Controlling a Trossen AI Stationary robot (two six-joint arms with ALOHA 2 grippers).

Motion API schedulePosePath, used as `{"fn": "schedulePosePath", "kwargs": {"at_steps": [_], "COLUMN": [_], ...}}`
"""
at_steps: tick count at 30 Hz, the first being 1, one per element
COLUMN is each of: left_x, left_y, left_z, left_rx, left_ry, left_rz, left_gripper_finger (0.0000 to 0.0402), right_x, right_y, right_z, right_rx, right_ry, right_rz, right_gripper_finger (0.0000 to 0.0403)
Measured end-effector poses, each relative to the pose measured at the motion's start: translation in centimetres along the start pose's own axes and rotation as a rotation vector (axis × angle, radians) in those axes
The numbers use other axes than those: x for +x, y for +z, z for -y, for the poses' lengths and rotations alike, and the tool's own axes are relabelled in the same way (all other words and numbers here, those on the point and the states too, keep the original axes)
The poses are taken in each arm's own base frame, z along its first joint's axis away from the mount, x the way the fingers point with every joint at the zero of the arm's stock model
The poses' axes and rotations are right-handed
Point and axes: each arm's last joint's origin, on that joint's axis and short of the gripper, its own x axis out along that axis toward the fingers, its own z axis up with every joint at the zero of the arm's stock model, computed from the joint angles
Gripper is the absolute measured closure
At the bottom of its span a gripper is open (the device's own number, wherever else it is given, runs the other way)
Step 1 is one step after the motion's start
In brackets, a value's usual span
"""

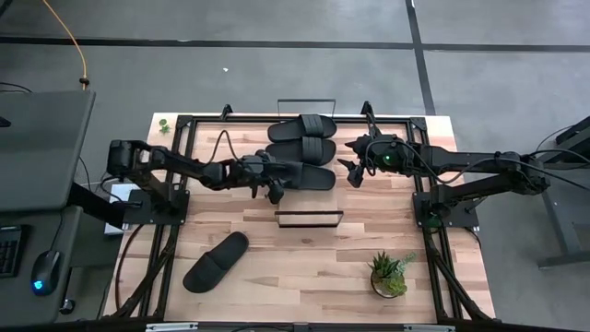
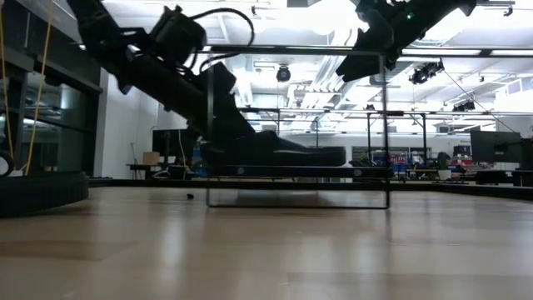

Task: Pick and place slides into the shelf
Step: Put the black slide on the shelf

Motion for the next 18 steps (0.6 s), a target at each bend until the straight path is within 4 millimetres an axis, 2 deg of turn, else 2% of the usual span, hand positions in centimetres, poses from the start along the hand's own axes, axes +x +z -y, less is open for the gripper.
{"fn": "schedulePosePath", "kwargs": {"at_steps": [8,11,18], "left_x": [2.0,2.0,0.6], "left_y": [1.4,1.6,2.4], "left_z": [1.1,1.5,1.3], "left_rx": [0.012,0.03,0.053], "left_ry": [-0.036,-0.011,0.034], "left_rz": [-0.064,-0.07,-0.083], "left_gripper_finger": [0.017,0.017,0.017], "right_x": [0.0,0.0,0.0], "right_y": [0.0,0.0,-0.3], "right_z": [0.0,0.0,0.0], "right_rx": [-0.001,-0.002,-0.01], "right_ry": [-0.001,0.0,-0.001], "right_rz": [-0.003,-0.004,-0.031], "right_gripper_finger": [0.0146,0.0146,0.0146]}}
